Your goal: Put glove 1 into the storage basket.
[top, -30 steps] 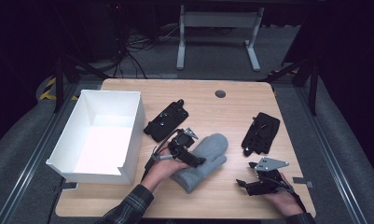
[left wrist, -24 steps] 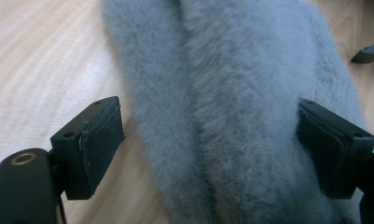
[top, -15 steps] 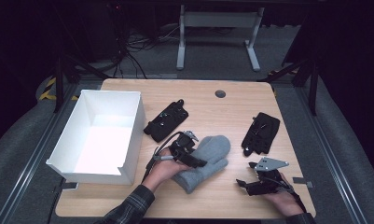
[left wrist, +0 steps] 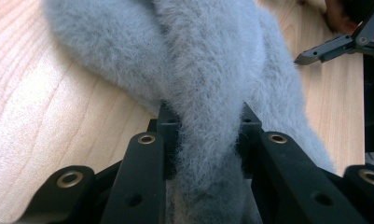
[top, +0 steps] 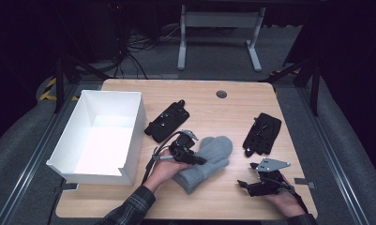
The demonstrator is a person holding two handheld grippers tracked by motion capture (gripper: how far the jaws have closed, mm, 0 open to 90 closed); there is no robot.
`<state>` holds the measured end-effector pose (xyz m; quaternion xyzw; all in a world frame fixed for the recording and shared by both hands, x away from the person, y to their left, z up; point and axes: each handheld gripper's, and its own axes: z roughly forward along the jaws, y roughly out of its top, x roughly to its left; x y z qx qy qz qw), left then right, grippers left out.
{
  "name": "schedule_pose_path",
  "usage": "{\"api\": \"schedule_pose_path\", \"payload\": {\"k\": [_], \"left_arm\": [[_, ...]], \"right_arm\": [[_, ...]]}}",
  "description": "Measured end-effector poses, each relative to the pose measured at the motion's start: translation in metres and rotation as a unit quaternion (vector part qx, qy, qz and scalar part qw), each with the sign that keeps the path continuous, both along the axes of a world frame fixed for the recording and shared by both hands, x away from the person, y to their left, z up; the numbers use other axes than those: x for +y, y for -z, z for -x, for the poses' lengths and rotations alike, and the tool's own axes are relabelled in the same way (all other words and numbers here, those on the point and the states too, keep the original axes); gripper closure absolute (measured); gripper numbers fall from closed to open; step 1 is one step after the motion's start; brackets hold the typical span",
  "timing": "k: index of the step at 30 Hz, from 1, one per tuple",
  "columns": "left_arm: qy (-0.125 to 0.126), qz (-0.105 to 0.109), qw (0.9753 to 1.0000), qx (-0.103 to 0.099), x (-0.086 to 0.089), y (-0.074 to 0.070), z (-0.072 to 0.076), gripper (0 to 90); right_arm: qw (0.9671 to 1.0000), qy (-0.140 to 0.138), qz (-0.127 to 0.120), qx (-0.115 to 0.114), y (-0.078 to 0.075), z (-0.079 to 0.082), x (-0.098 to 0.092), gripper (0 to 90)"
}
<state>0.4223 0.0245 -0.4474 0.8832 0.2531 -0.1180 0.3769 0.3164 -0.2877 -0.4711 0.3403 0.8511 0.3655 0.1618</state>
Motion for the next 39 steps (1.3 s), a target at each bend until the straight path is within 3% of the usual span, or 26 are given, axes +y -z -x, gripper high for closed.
{"api": "schedule_pose_path", "payload": {"k": [11, 25, 39], "left_arm": [[0.004, -0.003, 0.9991, -0.043, 0.002, -0.028, 0.011, 72.6], [-0.029, 0.012, 0.9975, -0.064, 0.018, -0.070, 0.014, 72.5], [-0.058, 0.028, 0.9945, -0.083, 0.045, -0.127, 0.014, 72.5]], "right_arm": [[1.0000, 0.000, 0.000, 0.000, 0.000, 0.000, 0.000, 15.2], [1.0000, 0.000, 0.000, 0.000, 0.000, 0.000, 0.000, 15.1], [1.0000, 0.001, 0.000, 0.000, 0.000, 0.000, 0.000, 15.1]]}}
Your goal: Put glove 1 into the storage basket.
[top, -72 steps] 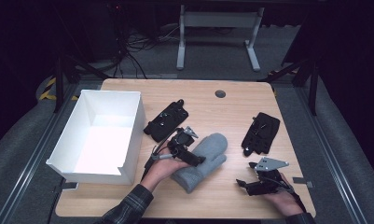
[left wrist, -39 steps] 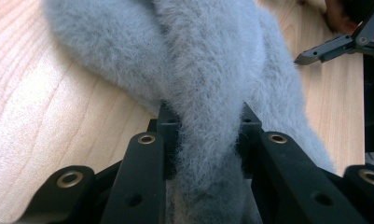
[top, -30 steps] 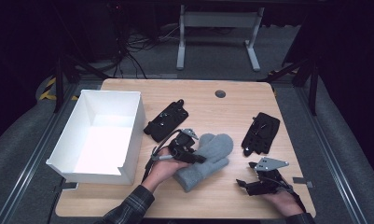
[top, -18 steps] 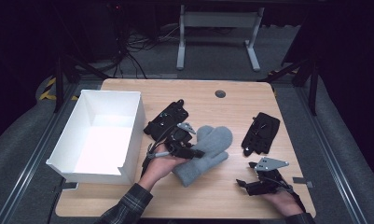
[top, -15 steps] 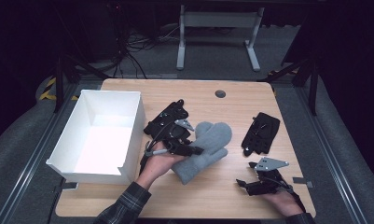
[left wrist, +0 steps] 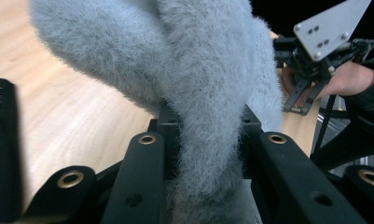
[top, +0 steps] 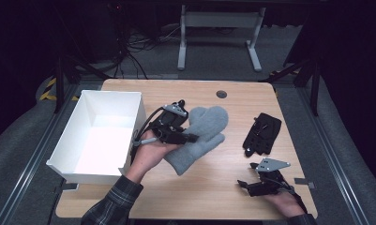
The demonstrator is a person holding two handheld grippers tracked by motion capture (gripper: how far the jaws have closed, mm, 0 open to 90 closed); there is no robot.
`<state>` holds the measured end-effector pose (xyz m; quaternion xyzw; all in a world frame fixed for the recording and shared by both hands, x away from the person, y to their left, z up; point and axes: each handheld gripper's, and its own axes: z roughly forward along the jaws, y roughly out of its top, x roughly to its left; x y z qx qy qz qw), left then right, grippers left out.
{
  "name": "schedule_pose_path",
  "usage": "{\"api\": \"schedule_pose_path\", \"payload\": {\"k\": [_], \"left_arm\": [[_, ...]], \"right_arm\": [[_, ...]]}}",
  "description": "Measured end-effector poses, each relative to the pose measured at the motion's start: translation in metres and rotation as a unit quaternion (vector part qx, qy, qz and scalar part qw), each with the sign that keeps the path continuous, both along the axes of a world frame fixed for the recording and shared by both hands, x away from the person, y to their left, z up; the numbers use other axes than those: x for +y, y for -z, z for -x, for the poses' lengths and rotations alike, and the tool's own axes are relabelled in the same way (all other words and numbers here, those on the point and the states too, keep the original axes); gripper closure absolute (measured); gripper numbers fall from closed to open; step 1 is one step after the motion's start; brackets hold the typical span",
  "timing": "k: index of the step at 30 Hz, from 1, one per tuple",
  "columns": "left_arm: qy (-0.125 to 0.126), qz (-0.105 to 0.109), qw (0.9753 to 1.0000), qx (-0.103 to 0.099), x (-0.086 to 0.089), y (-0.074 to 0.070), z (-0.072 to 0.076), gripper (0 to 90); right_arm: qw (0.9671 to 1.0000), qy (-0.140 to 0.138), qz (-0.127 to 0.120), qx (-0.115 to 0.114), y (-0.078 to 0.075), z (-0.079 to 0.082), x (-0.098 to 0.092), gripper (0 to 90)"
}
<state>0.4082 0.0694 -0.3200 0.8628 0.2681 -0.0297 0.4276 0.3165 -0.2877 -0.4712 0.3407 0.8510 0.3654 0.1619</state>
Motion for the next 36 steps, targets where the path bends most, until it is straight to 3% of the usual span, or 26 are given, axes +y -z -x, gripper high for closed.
{"api": "schedule_pose_path", "payload": {"k": [12, 20, 29, 36], "left_arm": [[-0.025, 0.004, 0.9992, -0.029, 0.036, -0.039, 0.001, 72.5], [-0.050, 0.009, 0.9979, -0.040, 0.069, -0.057, 0.003, 72.5], [-0.089, 0.012, 0.9949, -0.047, 0.110, -0.064, 0.007, 72.6], [-0.121, 0.011, 0.9917, -0.044, 0.139, -0.060, 0.009, 72.6]], "right_arm": [[1.0000, 0.000, 0.000, 0.000, 0.000, 0.000, 0.000, 15.0], [1.0000, 0.000, 0.000, 0.000, 0.000, 0.000, 0.000, 15.0], [1.0000, -0.001, 0.000, 0.001, 0.000, 0.000, 0.000, 14.9], [1.0000, -0.001, 0.000, 0.000, 0.000, 0.000, 0.000, 14.9]]}}
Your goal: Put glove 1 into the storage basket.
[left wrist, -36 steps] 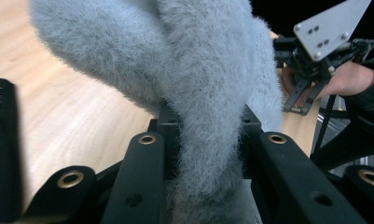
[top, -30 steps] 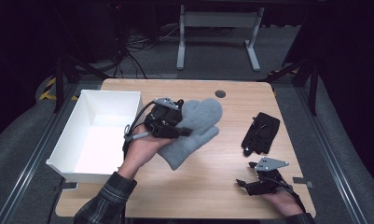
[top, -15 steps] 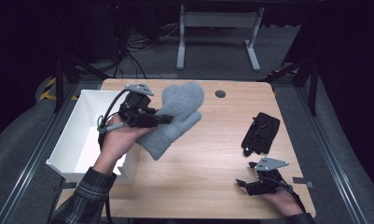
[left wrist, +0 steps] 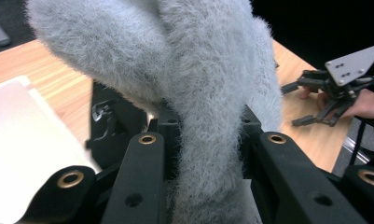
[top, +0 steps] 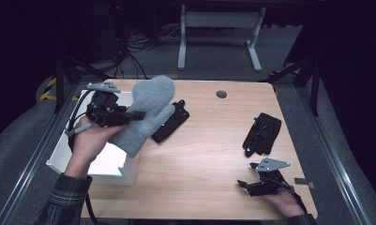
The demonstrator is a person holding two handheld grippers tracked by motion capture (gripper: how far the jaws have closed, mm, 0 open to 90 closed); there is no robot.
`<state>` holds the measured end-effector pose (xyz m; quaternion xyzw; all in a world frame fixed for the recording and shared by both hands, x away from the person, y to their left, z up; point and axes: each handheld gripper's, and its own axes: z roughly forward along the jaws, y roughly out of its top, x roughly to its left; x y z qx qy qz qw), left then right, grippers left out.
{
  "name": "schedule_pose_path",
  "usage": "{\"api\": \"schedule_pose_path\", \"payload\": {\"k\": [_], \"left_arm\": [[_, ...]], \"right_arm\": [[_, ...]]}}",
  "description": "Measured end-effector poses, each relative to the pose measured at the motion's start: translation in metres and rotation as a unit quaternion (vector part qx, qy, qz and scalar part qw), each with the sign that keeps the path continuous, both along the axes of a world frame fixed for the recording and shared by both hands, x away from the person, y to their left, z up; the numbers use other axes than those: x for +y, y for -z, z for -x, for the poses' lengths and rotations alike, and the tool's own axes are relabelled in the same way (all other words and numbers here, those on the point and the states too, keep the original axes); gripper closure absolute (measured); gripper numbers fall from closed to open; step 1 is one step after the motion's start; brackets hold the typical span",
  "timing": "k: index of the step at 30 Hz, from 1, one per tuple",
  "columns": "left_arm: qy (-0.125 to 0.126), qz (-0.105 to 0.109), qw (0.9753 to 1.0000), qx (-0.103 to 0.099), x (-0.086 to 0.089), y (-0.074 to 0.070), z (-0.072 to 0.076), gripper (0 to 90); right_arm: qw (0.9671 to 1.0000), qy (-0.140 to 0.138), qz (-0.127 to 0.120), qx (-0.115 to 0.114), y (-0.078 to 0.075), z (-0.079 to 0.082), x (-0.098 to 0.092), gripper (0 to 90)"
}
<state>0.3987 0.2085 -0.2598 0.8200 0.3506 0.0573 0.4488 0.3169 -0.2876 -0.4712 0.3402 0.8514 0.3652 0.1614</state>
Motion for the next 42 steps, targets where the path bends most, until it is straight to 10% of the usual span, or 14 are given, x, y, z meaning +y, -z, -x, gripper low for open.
{"api": "schedule_pose_path", "payload": {"k": [13, 26, 37, 42], "left_arm": [[-0.079, 0.002, 0.9966, 0.023, 0.060, 0.022, 0.000, 72.8], [-0.129, 0.002, 0.9876, 0.089, 0.092, 0.081, -0.013, 72.7], [-0.140, -0.027, 0.9749, 0.172, 0.090, 0.141, -0.040, 72.0], [-0.159, -0.073, 0.9652, 0.195, 0.089, 0.162, -0.050, 65.4]], "right_arm": [[1.0000, 0.000, 0.000, 0.000, 0.000, 0.000, 0.000, 14.9], [1.0000, 0.002, 0.000, 0.000, 0.000, 0.000, 0.000, 14.9], [1.0000, 0.002, 0.000, 0.000, 0.000, 0.000, 0.000, 14.9], [1.0000, 0.002, -0.001, 0.000, 0.000, 0.000, 0.000, 14.9]]}}
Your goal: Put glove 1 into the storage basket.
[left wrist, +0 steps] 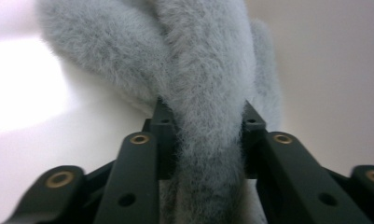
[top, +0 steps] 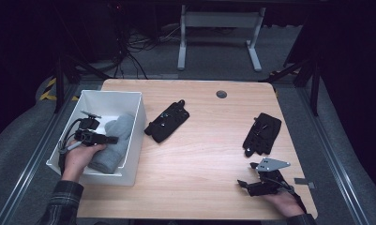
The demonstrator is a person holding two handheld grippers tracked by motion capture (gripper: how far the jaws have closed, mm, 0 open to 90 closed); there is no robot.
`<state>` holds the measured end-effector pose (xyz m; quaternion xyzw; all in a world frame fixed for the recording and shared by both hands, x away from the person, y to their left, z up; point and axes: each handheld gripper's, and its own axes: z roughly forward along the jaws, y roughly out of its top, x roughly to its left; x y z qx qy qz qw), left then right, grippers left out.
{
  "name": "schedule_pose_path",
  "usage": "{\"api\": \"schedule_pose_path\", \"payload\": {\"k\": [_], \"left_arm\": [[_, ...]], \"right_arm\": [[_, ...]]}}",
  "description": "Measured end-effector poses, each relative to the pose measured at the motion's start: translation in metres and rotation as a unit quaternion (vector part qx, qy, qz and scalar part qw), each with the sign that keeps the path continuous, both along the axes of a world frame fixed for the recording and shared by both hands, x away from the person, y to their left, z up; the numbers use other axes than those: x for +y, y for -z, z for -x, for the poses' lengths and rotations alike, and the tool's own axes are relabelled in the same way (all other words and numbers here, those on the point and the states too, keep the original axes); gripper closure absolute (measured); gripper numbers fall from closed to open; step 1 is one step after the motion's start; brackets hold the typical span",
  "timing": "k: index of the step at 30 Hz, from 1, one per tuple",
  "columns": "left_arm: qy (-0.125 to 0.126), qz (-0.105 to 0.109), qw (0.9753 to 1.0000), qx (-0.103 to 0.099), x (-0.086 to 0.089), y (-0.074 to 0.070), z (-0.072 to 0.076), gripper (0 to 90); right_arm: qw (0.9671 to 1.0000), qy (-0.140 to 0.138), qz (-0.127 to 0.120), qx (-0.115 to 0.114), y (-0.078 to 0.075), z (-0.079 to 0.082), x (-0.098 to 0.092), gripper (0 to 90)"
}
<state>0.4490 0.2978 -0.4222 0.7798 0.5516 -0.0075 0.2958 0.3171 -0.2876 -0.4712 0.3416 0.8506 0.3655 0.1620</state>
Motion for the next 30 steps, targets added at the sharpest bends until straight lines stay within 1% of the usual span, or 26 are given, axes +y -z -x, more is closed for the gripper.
{"api": "schedule_pose_path", "payload": {"k": [1, 2, 3, 5, 6, 7, 8, 9, 10, 11, 13, 14, 15, 16, 17, 18, 20, 21, 22, 23, 25, 27, 28, 29, 30], "left_arm": [[-0.010, -0.009, 0.9999, 0.002, 0.001, 0.001, -0.001, 62.2], [-0.018, -0.023, 0.9996, 0.000, 0.001, 0.001, -0.001, 58.7], [-0.023, -0.042, 0.9989, -0.001, 0.000, 0.001, -0.001, 54.3], [-0.034, -0.067, 0.9971, -0.009, 0.000, -0.001, 0.000, 47.3], [-0.040, -0.073, 0.9964, -0.012, 0.000, -0.003, 0.001, 42.7], [-0.045, -0.072, 0.9962, -0.018, 0.001, -0.005, 0.003, 39.7], [-0.045, -0.072, 0.9962, -0.018, 0.001, -0.005, 0.003, 36.6], [-0.050, -0.062, 0.9964, -0.029, 0.002, -0.010, 0.005, 35.3], [-0.050, -0.059, 0.9965, -0.033, 0.002, -0.014, 0.007, 34.6], [-0.050, -0.059, 0.9965, -0.033, 0.002, -0.014, 0.007, 33.6], [-0.051, -0.055, 0.9960, -0.048, 0.002, -0.023, 0.009, 32.3], [-0.048, -0.044, 0.9960, -0.061, 0.000, -0.031, 0.011, 31.1], [-0.042, -0.036, 0.9961, -0.068, 0.000, -0.037, 0.012, 30.6], [-0.038, -0.031, 0.9961, -0.073, 0.000, -0.041, 0.012, 30.0], [-0.035, -0.026, 0.9956, -0.083, -0.002, -0.047, 0.013, 29.7], [-0.033, -0.026, 0.9948, -0.092, -0.005, -0.053, 0.014, 29.6], [-0.027, -0.015, 0.9943, -0.102, -0.009, -0.062, 0.016, 29.3], [-0.019, -0.013, 0.9938, -0.109, -0.013, -0.069, 0.018, 29.2], [-0.019, -0.013, 0.9938, -0.109, -0.013, -0.069, 0.018, 28.8], [-0.005, -0.005, 0.9924, -0.123, -0.021, -0.078, 0.021, 28.5], [0.007, 0.001, 0.9908, -0.135, -0.029, -0.086, 0.024, 28.2], [0.023, 0.010, 0.9894, -0.143, -0.038, -0.093, 0.026, 27.7], [0.023, 0.010, 0.9894, -0.143, -0.038, -0.093, 0.026, 27.5], [0.029, 0.014, 0.9885, -0.148, -0.043, -0.095, 0.027, 27.2], [0.045, 0.018, 0.9873, -0.151, -0.053, -0.098, 0.028, 26.4]], "right_arm": [[1.0000, 0.000, 0.000, 0.000, 0.000, 0.000, 0.000, 14.9], [1.0000, 0.000, 0.000, 0.000, 0.000, 0.000, 0.000, 14.9], [1.0000, 0.000, 0.000, 0.000, 0.000, 0.000, 0.000, 14.9], [1.0000, 0.000, 0.000, 0.000, 0.000, 0.000, 0.000, 14.9], [1.0000, 0.000, 0.000, 0.000, 0.000, 0.000, 0.000, 14.9], [1.0000, 0.000, 0.000, 0.000, 0.000, 0.000, 0.000, 14.9], [1.0000, 0.000, 0.000, 0.000, 0.000, 0.000, 0.000, 14.9], [1.0000, 0.000, 0.000, 0.000, 0.000, 0.000, 0.000, 14.9], [1.0000, 0.000, 0.000, 0.000, 0.000, 0.000, 0.000, 14.9], [1.0000, 0.000, 0.000, 0.000, 0.000, 0.000, 0.000, 14.9], [1.0000, 0.000, 0.000, 0.000, 0.000, 0.000, 0.000, 14.9], [1.0000, 0.000, 0.000, 0.000, 0.000, 0.000, 0.000, 14.9], [1.0000, 0.000, 0.000, 0.000, 0.000, 0.000, 0.000, 14.9], [1.0000, 0.000, 0.000, 0.000, 0.000, 0.000, 0.000, 14.9], [1.0000, 0.000, 0.000, 0.000, 0.000, 0.000, 0.000, 14.9], [1.0000, 0.000, 0.000, 0.000, 0.000, 0.000, 0.000, 14.9], [1.0000, 0.000, 0.000, 0.000, 0.000, 0.000, 0.000, 14.8], [1.0000, 0.001, 0.000, 0.000, 0.000, 0.000, 0.000, 14.8], [1.0000, 0.001, 0.000, 0.000, 0.000, 0.000, 0.000, 14.8], [1.0000, 0.001, 0.001, 0.000, 0.000, 0.000, 0.000, 14.7], [1.0000, 0.001, 0.001, -0.001, 0.000, 0.000, 0.000, 14.7], [1.0000, 0.001, 0.001, 0.000, 0.000, 0.000, 0.000, 14.7], [1.0000, 0.001, 0.001, 0.000, 0.000, 0.000, 0.000, 14.7], [1.0000, 0.001, 0.001, 0.000, 0.000, 0.000, 0.000, 14.7], [1.0000, 0.001, 0.001, 0.000, 0.000, 0.000, 0.000, 14.7]]}}
